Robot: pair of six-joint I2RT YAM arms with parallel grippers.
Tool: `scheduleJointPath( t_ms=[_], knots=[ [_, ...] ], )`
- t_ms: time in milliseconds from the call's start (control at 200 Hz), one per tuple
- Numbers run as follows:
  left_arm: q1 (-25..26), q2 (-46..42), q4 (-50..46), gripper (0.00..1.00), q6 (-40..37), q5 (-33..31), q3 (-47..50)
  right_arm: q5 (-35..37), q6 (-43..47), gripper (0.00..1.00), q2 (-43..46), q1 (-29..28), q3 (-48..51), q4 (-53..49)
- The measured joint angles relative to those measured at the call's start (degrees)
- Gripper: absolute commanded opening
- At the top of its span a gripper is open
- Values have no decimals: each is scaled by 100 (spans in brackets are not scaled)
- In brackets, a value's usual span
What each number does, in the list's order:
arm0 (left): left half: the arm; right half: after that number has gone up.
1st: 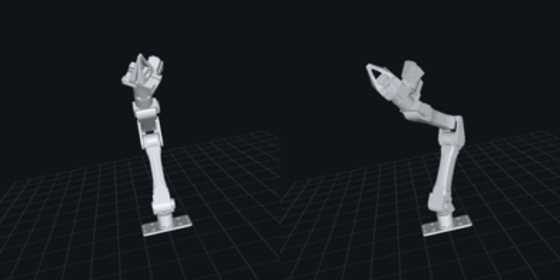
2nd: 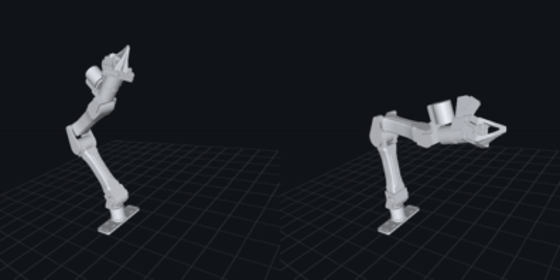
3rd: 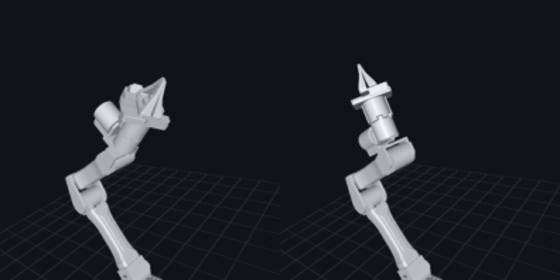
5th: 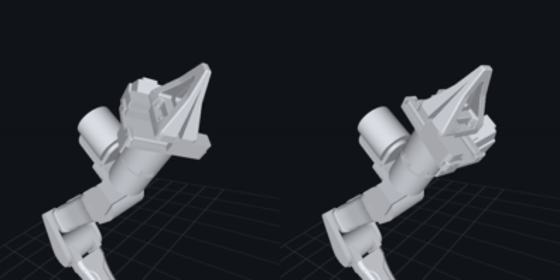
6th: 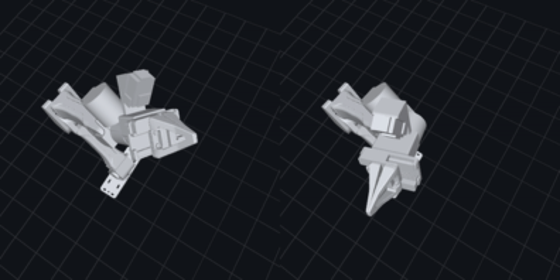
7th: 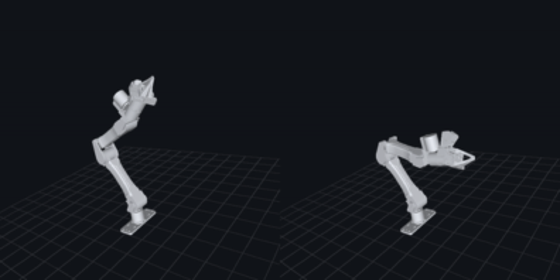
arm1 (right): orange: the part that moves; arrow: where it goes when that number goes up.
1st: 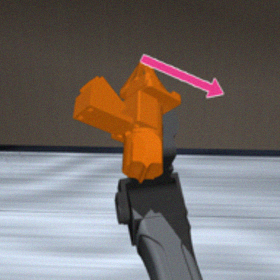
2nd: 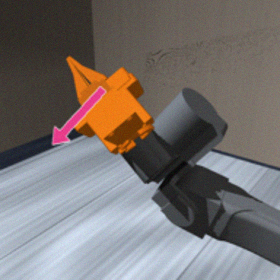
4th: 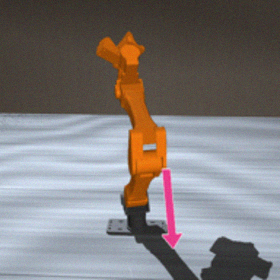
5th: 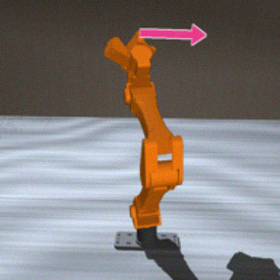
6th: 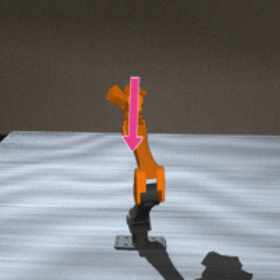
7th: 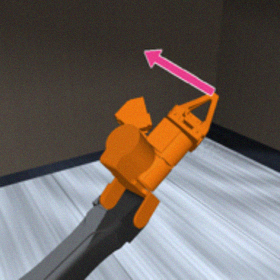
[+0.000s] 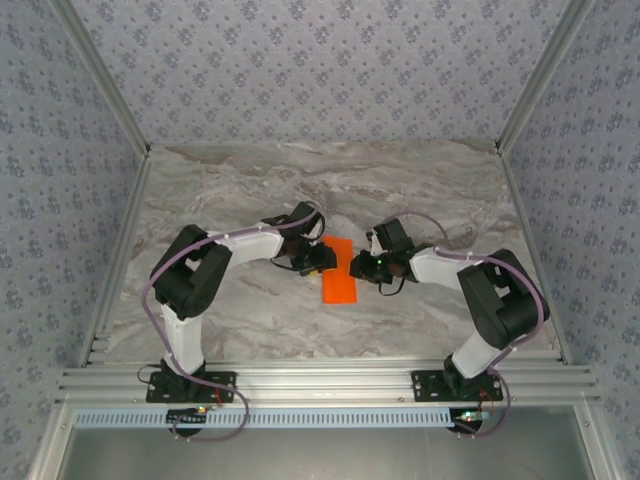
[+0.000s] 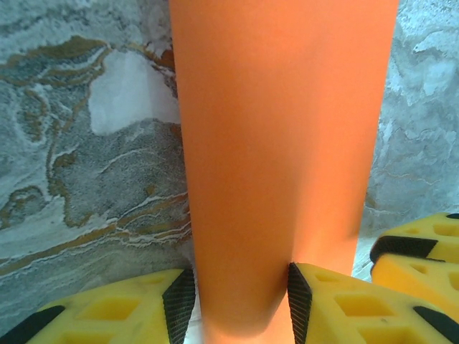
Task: Fold a paper plane with a square sheet of paper (fold left side to right side)
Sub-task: Hold the square sheet of paper at the center of the table.
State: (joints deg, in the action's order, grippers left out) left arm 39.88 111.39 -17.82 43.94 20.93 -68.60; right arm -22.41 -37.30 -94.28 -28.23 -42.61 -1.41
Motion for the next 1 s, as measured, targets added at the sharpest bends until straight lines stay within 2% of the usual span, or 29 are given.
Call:
scheduleJointPath(
  t_ms=[320, 605, 744, 869, 999],
  knots=[
    [0, -7, -2, 44, -2, -2, 0, 11, 2, 19, -216, -42, -219, -166],
    [74, -173, -98, 54, -260, -284, 0, 162, 9, 19, -271, -70, -411, -527],
    [-59, -514, -389, 56, -363, -579, 20, 201, 26, 19, -315, -72, -501, -675],
    [-131, -979, -439, 50, -402, -656, 26, 208, 26, 19, -334, -81, -544, -739],
    [-125, -1163, -164, 39, -389, -293, 72, 210, 26, 19, -354, -81, -568, -765]
  ],
)
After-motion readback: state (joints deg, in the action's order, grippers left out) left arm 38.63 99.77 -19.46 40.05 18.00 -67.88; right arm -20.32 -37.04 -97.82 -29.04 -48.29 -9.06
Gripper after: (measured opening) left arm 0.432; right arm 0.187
